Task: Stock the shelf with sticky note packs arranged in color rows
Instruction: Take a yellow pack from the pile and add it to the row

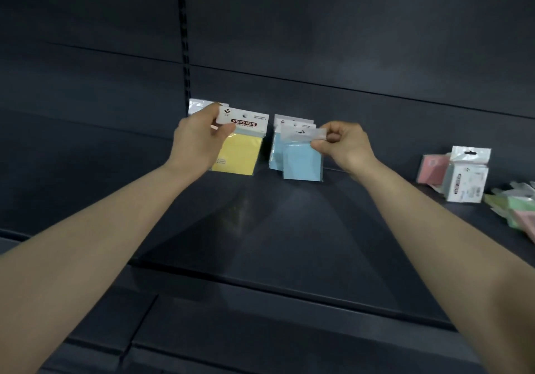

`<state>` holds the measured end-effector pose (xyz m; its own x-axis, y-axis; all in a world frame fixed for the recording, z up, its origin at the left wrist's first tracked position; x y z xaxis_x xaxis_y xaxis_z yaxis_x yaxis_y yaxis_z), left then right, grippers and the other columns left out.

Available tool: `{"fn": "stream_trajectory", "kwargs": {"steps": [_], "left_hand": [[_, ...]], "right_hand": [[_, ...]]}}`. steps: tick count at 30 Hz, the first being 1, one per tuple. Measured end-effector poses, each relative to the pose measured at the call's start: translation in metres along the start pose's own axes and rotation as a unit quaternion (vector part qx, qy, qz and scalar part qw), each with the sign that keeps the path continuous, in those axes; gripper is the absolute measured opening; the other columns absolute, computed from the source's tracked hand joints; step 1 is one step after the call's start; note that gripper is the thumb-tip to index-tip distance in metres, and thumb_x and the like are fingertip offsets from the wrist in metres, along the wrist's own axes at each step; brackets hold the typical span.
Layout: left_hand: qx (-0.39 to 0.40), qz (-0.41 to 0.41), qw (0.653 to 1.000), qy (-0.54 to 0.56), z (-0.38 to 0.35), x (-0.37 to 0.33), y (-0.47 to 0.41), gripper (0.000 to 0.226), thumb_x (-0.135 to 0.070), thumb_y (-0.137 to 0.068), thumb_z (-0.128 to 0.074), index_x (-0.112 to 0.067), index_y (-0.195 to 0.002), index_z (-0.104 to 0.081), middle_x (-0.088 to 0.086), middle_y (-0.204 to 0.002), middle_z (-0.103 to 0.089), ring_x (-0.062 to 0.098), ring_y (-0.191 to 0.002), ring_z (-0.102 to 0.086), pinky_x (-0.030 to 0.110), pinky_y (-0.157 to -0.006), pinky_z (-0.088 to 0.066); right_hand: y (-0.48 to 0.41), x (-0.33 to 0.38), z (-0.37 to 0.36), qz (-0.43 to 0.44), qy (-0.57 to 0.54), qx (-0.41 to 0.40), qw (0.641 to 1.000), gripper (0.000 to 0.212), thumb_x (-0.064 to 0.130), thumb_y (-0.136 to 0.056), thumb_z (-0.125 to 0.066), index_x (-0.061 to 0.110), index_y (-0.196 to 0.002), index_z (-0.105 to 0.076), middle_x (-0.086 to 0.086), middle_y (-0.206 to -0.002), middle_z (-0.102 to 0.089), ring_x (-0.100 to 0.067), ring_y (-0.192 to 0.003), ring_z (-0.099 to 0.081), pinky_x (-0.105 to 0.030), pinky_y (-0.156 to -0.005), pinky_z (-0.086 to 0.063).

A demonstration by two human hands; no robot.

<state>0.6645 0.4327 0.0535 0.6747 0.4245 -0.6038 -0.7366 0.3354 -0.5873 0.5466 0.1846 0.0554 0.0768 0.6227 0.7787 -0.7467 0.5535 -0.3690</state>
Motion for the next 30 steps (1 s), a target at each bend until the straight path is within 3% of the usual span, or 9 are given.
{"fn": "stream_trajectory", "kwargs": {"steps": [3, 4, 7, 8, 12, 14, 19, 24, 30], "left_hand": [[0.0, 0.016, 1.0, 0.003, 0.002, 0.008, -0.006, 0.015, -0.029, -0.092, -0.058, -0.015, -0.095, -0.06, -0.007, -0.093, -0.068, 0.018, -0.072, -0.064, 0.037, -0.076, -0.053], [0.001, 0.018, 1.0, 0.005, 0.002, 0.011, -0.008, 0.016, -0.03, -0.091, -0.058, -0.015, -0.095, -0.06, -0.007, -0.092, -0.068, 0.018, -0.074, -0.065, 0.038, -0.075, -0.054], [0.003, 0.02, 1.0, 0.009, 0.002, 0.015, -0.013, 0.016, -0.03, -0.091, -0.058, -0.014, -0.092, -0.059, -0.006, -0.092, -0.068, 0.017, -0.077, -0.065, 0.041, -0.074, -0.055], [0.003, 0.021, 1.0, 0.008, 0.002, 0.016, -0.015, 0.016, -0.03, -0.091, -0.058, -0.014, -0.091, -0.058, -0.005, -0.091, -0.068, 0.017, -0.076, -0.065, 0.042, -0.073, -0.055], [0.007, 0.024, 1.0, 0.007, -0.001, 0.019, -0.02, 0.017, -0.03, -0.092, -0.059, -0.013, -0.09, -0.058, -0.004, -0.09, -0.068, 0.016, -0.071, -0.063, 0.041, -0.072, -0.055], [0.009, 0.023, 1.0, 0.014, -0.003, 0.019, -0.022, 0.014, -0.029, -0.092, -0.059, -0.015, -0.091, -0.059, -0.006, -0.091, -0.068, 0.011, -0.069, -0.062, 0.04, -0.071, -0.056], [0.019, 0.02, 0.999, 0.03, -0.008, 0.019, -0.025, 0.013, -0.029, -0.092, -0.059, -0.017, -0.096, -0.062, -0.008, -0.091, -0.067, 0.005, -0.066, -0.06, 0.039, -0.073, -0.056], [0.024, 0.016, 0.999, 0.042, -0.013, 0.016, -0.025, 0.01, -0.028, -0.092, -0.06, -0.019, -0.095, -0.063, -0.01, -0.09, -0.067, 0.004, -0.065, -0.059, 0.039, -0.074, -0.055], [0.034, 0.005, 0.999, 0.04, -0.016, 0.013, -0.024, 0.016, -0.028, -0.092, -0.06, -0.013, -0.095, -0.063, -0.004, -0.091, -0.068, 0.014, -0.067, -0.062, 0.042, -0.073, -0.055]], "right_hand": [[-0.012, 0.001, -0.016, -0.01, -0.007, 0.017, 1.0, 0.012, 0.008, -0.078, -0.076, 0.015, -0.085, -0.068, -0.005, -0.081, -0.074, -0.012, -0.063, -0.066, -0.036, -0.08, -0.058], [-0.015, 0.0, -0.02, -0.011, -0.002, 0.023, 1.0, 0.014, 0.008, -0.078, -0.077, 0.016, -0.086, -0.068, -0.007, -0.085, -0.075, -0.013, -0.066, -0.067, -0.034, -0.08, -0.059], [-0.023, 0.001, -0.028, 0.008, 0.043, 0.05, 0.998, 0.029, 0.007, -0.073, -0.081, 0.025, -0.088, -0.065, 0.007, -0.082, -0.07, -0.004, -0.068, -0.063, -0.006, -0.067, -0.049], [-0.024, 0.002, -0.03, 0.012, 0.061, 0.053, 0.997, 0.033, 0.007, -0.071, -0.082, 0.026, -0.09, -0.064, 0.009, -0.08, -0.067, -0.002, -0.067, -0.06, -0.003, -0.064, -0.045], [-0.031, -0.002, -0.033, 0.009, 0.124, 0.032, 0.992, 0.039, 0.011, -0.07, -0.084, 0.017, -0.105, -0.068, -0.005, -0.091, -0.068, -0.017, -0.083, -0.065, -0.027, -0.083, -0.053], [-0.035, -0.005, -0.033, 0.008, 0.147, 0.024, 0.989, 0.039, 0.014, -0.07, -0.083, 0.018, -0.106, -0.069, -0.005, -0.093, -0.068, -0.022, -0.089, -0.065, -0.032, -0.086, -0.053], [-0.039, -0.009, -0.033, 0.035, 0.183, 0.011, 0.982, 0.032, 0.013, -0.073, -0.078, 0.016, -0.103, -0.068, 0.0, -0.086, -0.061, -0.022, -0.084, -0.062, -0.028, -0.08, -0.05], [-0.037, -0.016, -0.035, 0.081, 0.208, -0.006, 0.975, 0.049, 0.013, -0.074, -0.077, 0.023, -0.117, -0.057, 0.002, -0.108, -0.046, -0.022, -0.091, -0.058, -0.033, -0.083, -0.05], [-0.034, -0.017, -0.031, 0.117, 0.208, -0.021, 0.971, 0.058, 0.015, -0.073, -0.077, 0.026, -0.123, -0.05, 0.0, -0.118, -0.043, -0.022, -0.106, -0.05, -0.034, -0.09, -0.047]]}}
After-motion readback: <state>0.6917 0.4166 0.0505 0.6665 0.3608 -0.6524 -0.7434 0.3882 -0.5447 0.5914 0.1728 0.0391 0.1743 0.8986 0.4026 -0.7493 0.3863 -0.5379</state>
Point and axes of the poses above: each hand's wrist, its own y-axis away from the middle knuckle, its own z-axis out of the back of the hand, x = y × z, the point moved 1 cm from there along -y, towards the middle knuckle
